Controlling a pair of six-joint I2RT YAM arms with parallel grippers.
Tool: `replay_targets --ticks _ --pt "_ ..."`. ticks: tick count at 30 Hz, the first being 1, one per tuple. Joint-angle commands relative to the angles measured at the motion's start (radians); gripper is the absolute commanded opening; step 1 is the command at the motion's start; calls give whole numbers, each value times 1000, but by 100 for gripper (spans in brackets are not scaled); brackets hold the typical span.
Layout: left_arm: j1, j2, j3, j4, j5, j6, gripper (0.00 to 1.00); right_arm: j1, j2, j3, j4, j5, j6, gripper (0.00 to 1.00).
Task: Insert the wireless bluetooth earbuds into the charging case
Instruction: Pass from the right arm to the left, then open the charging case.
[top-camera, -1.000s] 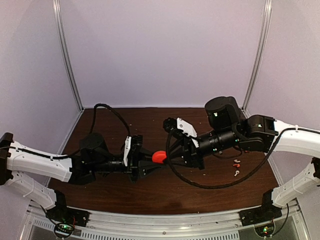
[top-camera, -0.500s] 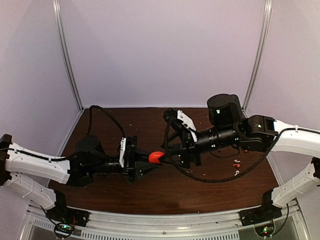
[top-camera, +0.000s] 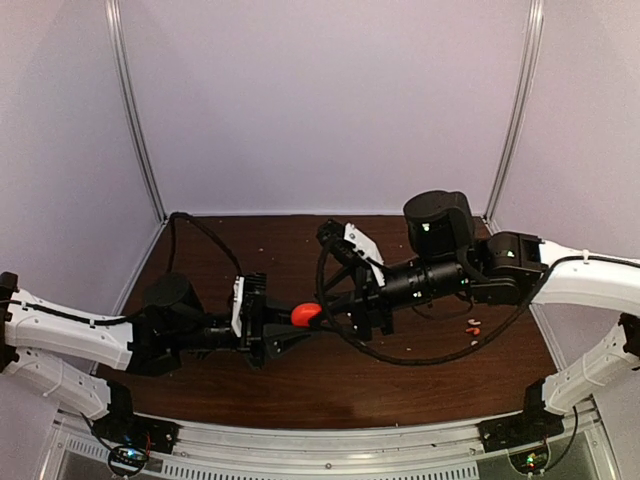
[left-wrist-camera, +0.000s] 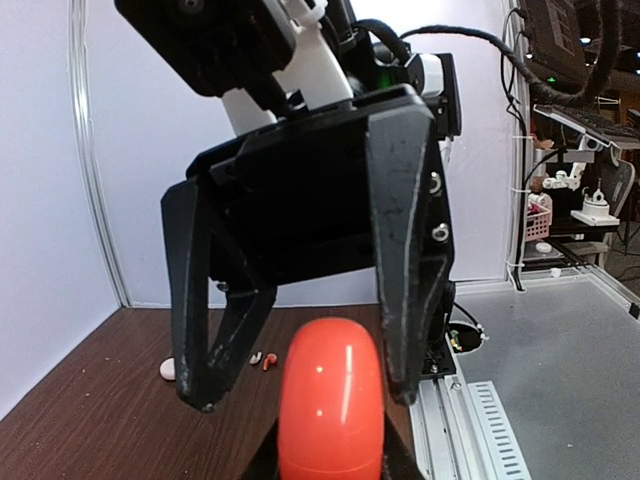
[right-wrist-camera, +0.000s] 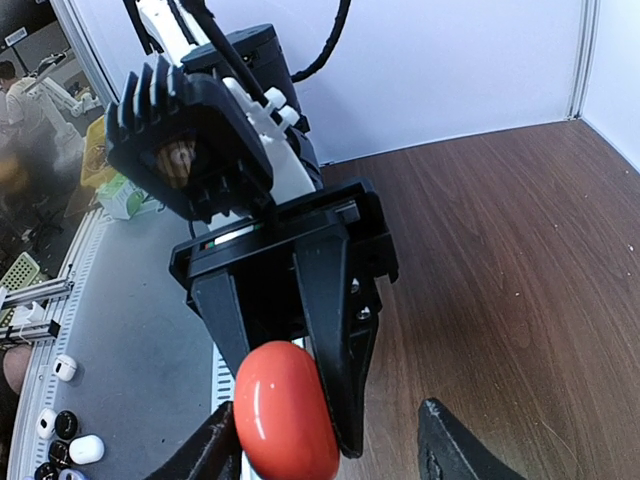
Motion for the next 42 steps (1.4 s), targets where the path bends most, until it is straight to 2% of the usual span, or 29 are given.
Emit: replay_targets --ticks 1,8,16,24,29,35,39,42 --pt "-5 35 20 38 1 -4 0 9 20 36 -6 52 -26 59" --pt "-7 43 3 72 45 19 0 -23 -14 -10 18 68 -26 58" --pt "-7 31 -5 58 36 23 0 -107 -48 -52 85 1 20 58" --pt "-5 51 -49 118 14 7 0 -109 -34 -4 94 45 72 58" --pt "10 87 -24 115 -5 -8 0 -105 -32 23 40 -54 20 62" --pt "18 173 16 173 46 -50 0 -84 -30 25 -34 -66 -7 64" --pt "18 185 12 196 95 -41 0 -82 -61 -26 7 -62 14 65" --pt "17 167 18 139 94 -14 0 -82 -68 -49 35 -66 34 65"
